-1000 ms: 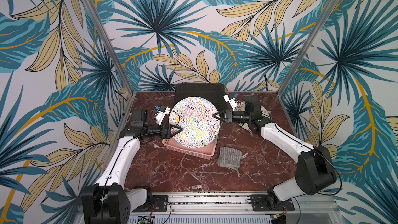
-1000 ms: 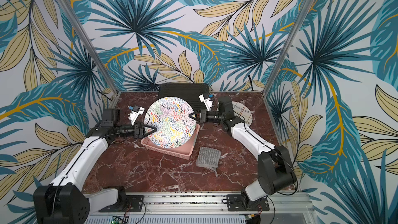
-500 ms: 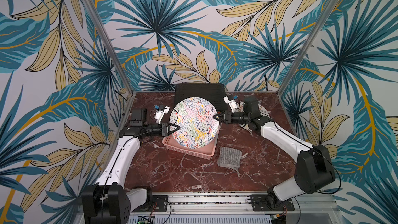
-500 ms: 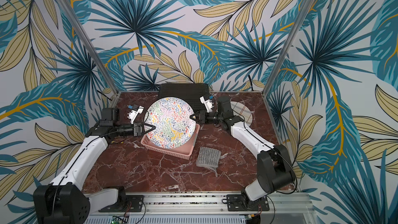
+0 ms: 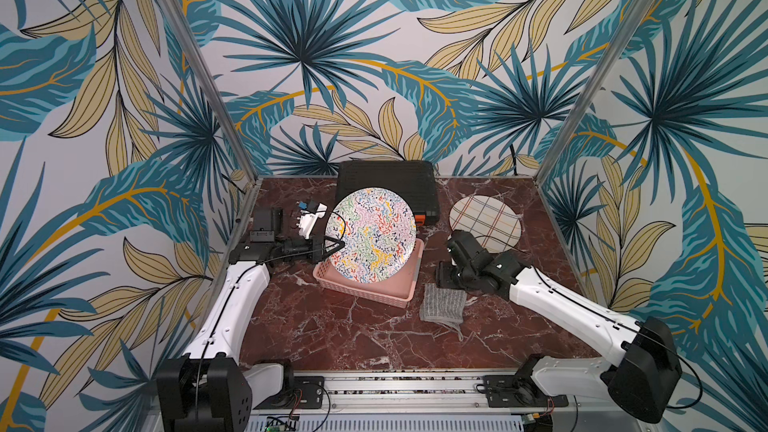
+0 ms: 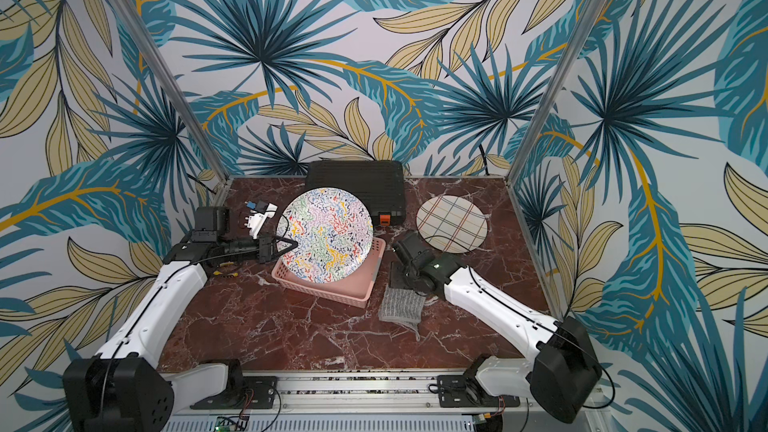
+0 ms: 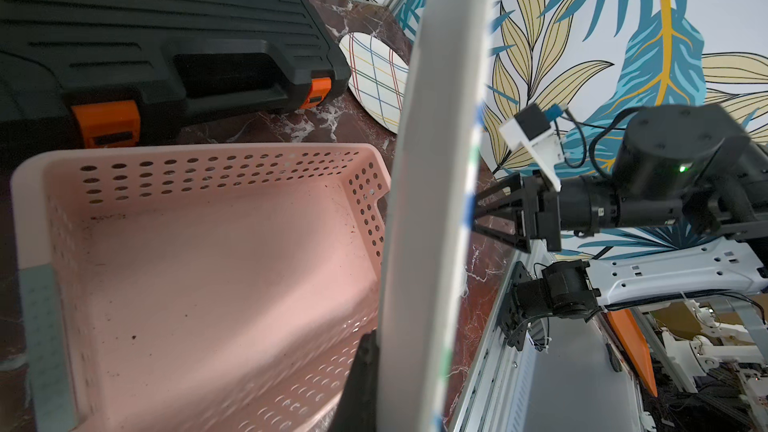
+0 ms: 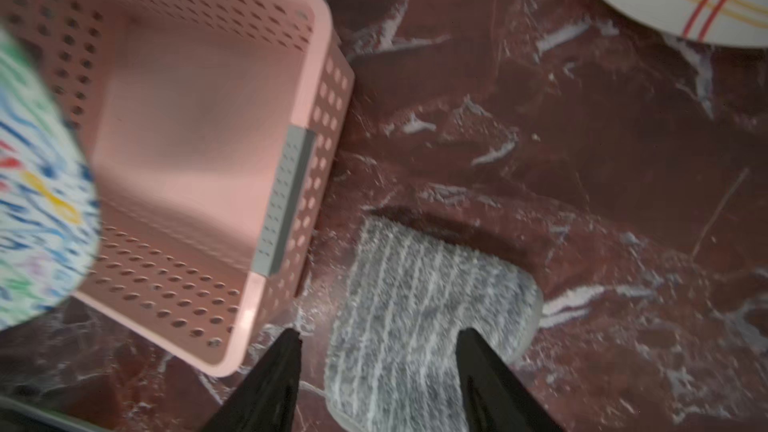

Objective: Wipe the wet plate dry
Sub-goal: Pick up the towel at the center of the board.

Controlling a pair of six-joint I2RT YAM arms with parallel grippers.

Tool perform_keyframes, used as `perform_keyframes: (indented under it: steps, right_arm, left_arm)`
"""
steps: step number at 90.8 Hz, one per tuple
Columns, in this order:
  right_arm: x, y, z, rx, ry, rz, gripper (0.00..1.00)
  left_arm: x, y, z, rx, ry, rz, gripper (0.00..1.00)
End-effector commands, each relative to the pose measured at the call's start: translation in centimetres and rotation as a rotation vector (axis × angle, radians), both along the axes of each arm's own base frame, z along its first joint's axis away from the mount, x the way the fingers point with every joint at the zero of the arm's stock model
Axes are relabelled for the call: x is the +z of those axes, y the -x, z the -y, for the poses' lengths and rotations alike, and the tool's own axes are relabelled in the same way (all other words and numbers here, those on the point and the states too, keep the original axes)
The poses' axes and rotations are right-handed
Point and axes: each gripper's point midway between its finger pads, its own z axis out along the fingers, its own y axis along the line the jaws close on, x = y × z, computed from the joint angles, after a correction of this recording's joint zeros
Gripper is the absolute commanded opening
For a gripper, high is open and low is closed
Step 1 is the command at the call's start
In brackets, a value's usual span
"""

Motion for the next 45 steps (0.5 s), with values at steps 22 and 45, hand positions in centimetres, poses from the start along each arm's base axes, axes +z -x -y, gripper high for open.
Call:
perform_keyframes:
  steps: [22, 45]
  right_arm:
    - [-7.2, 0.4, 0.6, -0.081, 0.173, -0.063, 0.64]
    - [-10.8, 0.2, -0.2, -0.071, 0.181, -0.108, 0.62]
  left_arm:
    - [2.1, 0.4, 0.2, -0.028, -0.001, 0.109, 0.0]
    - [2.0, 0.2, 0.2, -0.024, 0.001, 0.112, 0.0]
